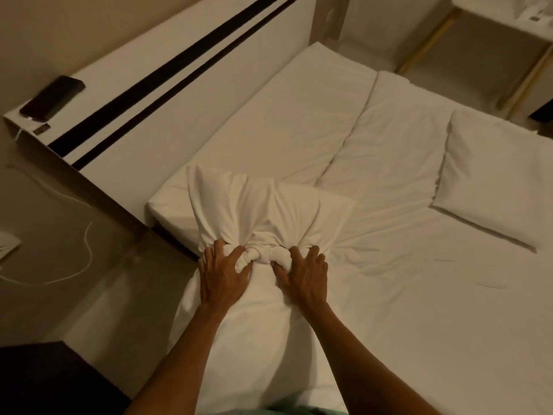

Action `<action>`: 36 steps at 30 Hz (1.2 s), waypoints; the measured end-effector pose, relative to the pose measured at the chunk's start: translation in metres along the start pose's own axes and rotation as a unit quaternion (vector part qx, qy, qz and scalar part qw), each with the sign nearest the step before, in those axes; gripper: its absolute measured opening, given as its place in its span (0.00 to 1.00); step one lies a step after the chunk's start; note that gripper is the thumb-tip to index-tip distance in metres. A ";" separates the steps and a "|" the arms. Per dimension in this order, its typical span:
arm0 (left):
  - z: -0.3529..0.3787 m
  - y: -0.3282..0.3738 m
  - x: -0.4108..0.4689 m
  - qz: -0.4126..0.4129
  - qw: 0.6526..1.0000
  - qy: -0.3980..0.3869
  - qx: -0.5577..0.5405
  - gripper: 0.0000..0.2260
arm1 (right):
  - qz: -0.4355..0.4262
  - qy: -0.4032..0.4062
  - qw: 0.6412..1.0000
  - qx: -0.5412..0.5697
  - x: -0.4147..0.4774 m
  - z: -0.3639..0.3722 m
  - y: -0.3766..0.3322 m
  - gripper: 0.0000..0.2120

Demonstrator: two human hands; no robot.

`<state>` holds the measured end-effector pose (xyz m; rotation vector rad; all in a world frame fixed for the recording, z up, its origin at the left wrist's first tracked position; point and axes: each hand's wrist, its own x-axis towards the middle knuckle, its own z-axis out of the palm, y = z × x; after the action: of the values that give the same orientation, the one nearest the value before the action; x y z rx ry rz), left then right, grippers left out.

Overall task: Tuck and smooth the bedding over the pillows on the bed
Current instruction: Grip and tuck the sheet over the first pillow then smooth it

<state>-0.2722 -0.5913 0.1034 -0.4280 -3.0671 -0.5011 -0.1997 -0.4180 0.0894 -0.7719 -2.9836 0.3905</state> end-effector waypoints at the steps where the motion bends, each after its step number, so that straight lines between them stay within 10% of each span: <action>1: 0.000 -0.005 0.013 0.006 1.000 -0.003 -0.001 0.12 | 0.003 0.004 1.000 -0.002 0.009 0.002 -0.006 0.25; 19: -0.011 -0.091 0.230 0.193 0.979 -0.068 -0.008 0.11 | 0.204 0.042 0.978 0.002 0.127 0.034 -0.140 0.27; 36: 0.017 -0.151 0.367 0.184 0.974 -0.123 -0.043 0.11 | 0.231 0.000 0.973 0.003 0.245 0.079 -0.205 0.27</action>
<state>-0.6655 -0.6263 0.0582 -1.1139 -3.0798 -0.6046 -0.5187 -0.4921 0.0570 -1.4681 -2.7742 0.4081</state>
